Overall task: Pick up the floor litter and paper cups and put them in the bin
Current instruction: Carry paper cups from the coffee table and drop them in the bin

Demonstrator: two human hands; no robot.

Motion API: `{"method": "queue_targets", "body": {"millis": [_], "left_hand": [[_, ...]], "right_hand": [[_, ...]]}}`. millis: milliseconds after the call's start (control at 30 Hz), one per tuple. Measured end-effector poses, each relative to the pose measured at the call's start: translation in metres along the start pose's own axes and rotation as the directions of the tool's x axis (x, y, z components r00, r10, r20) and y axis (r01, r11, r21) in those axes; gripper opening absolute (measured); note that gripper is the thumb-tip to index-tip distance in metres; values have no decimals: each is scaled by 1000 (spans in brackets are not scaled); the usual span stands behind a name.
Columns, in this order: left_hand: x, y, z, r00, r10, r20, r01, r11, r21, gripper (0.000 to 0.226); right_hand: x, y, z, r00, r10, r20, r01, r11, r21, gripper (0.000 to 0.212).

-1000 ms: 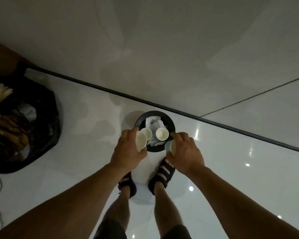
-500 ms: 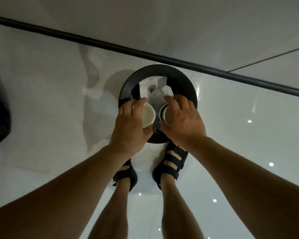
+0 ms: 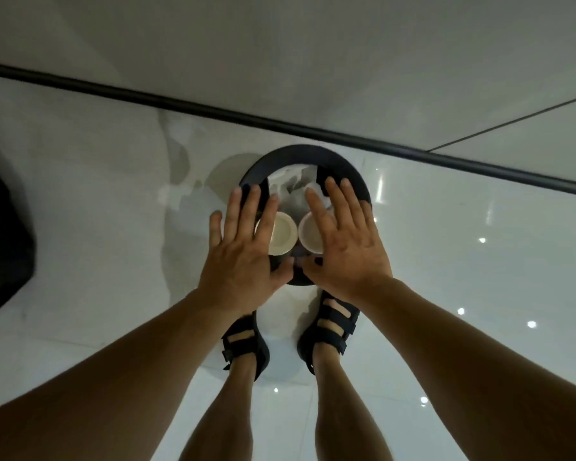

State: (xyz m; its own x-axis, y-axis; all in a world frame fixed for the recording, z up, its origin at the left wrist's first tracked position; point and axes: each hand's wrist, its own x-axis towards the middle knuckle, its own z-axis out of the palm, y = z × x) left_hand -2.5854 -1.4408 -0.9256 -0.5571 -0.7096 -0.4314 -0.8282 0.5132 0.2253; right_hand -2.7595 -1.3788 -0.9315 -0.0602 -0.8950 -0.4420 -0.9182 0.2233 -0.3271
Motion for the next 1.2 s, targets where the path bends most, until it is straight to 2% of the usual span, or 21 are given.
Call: {"method": "queue_targets", "body": {"millis": [200, 367, 567, 700, 867, 1000, 1200], "left_hand": [[-22, 29, -112, 995, -99, -23, 99, 995, -5, 84], [-51, 79, -198, 999, 17, -32, -18, 1000, -25, 78], [-110, 136, -276, 989, 136, 65, -132, 989, -63, 76], [-138, 169, -333, 940, 326, 99, -328, 945, 7, 77], [-176, 238, -397, 852, 505, 137, -521, 846, 114, 76], [-233, 317, -405, 734, 657, 173, -679, 711, 180, 76], [-355, 443, -365, 514, 824, 239, -857, 479, 192, 76]], "right_hand": [[-63, -13, -88, 994, 108, 33, -108, 994, -1, 98], [-124, -22, -171, 982, 189, 9, -189, 982, 22, 84], [-226, -45, -249, 931, 366, 9, -366, 931, 14, 79], [-307, -73, -273, 820, 570, -47, -559, 816, 148, 81], [-413, -99, -297, 692, 711, -125, -670, 697, 254, 81], [-512, -107, -295, 522, 831, -192, -738, 553, 387, 83], [-669, -108, -252, 255, 955, -152, -797, 297, 526, 82]]}}
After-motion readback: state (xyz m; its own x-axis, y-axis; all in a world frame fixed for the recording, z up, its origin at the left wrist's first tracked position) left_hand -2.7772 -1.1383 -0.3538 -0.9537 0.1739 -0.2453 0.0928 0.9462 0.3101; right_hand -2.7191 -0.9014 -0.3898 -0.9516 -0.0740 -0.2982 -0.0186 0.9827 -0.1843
